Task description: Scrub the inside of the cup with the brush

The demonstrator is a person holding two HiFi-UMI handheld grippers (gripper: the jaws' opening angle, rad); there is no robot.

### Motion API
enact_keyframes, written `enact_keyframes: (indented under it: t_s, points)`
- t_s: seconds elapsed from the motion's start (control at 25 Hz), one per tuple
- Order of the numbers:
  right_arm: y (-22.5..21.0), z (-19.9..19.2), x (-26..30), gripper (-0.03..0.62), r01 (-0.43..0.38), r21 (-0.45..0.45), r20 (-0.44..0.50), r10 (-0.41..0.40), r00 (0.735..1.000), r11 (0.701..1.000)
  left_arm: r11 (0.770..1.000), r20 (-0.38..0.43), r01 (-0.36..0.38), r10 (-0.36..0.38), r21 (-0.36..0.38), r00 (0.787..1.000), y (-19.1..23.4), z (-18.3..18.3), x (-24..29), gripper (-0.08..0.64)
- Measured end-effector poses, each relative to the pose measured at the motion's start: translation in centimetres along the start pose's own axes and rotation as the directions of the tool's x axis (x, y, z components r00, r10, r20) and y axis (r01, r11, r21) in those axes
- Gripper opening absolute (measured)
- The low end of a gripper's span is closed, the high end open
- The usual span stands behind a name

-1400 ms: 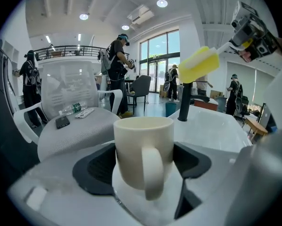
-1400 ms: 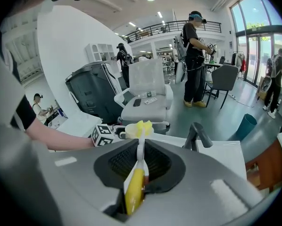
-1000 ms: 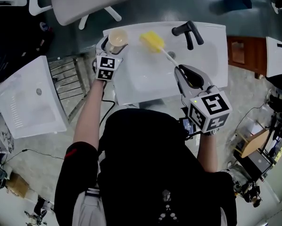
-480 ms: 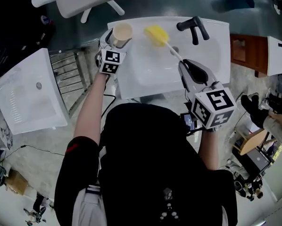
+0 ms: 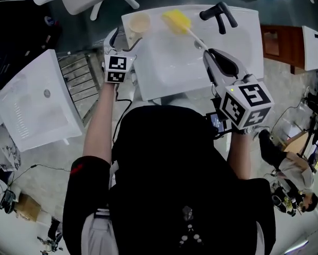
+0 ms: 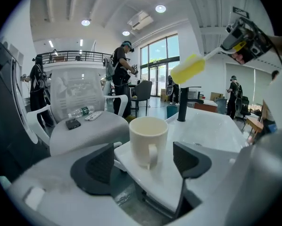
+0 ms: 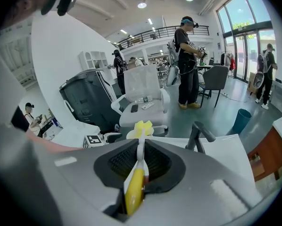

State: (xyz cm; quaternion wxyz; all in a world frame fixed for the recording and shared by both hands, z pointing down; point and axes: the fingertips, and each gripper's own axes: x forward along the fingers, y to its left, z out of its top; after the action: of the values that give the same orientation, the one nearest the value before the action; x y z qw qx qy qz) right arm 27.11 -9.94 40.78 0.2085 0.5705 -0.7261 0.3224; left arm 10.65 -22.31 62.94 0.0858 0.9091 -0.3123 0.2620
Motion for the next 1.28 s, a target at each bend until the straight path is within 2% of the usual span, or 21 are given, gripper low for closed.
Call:
enact_keyframes:
  t_s: [0.2,0.4,0.52,0.68,0.92,1.28]
  points:
    - [1.3,0.5,0.1,0.043,-0.017,-0.001,0.031,0.017,0.999,1.0,0.998,0.069,-0.033,0.036,-0.051,0.997,1.4,1.7,-4.5,0.394]
    - [3.3,0.8,0.5,0.043,-0.037,-0.032,0.054,0.039,0.998,0.999,0.997,0.141,-0.005,0.016,-0.077,0.99,1.3,3.9,-9.1,0.392]
    - [4.7,1.1,1.1,0.043,-0.05,-0.054,0.072,0.054,0.996,0.997,0.998,0.196,0.006,0.006,-0.06,0.981,1.0,5.7,-11.6,0.343]
    - [6.2,1.7,1.3,0.043,-0.06,-0.074,0.104,0.067,0.992,0.995,0.998,0.285,0.003,0.013,-0.056,0.958,0.7,8.8,-14.6,0.229]
    - [8.2,2.6,0.2,0.042,-0.071,-0.093,0.147,0.085,0.986,0.993,0.997,0.368,-0.045,0.067,-0.068,0.927,0.7,13.0,-19.2,0.012]
    - [9.3,5.3,-1.8,0.041,-0.046,-0.113,0.245,0.072,0.967,0.993,0.998,0.454,-0.04,0.054,-0.041,0.89,0.3,18.6,-24.2,0.002]
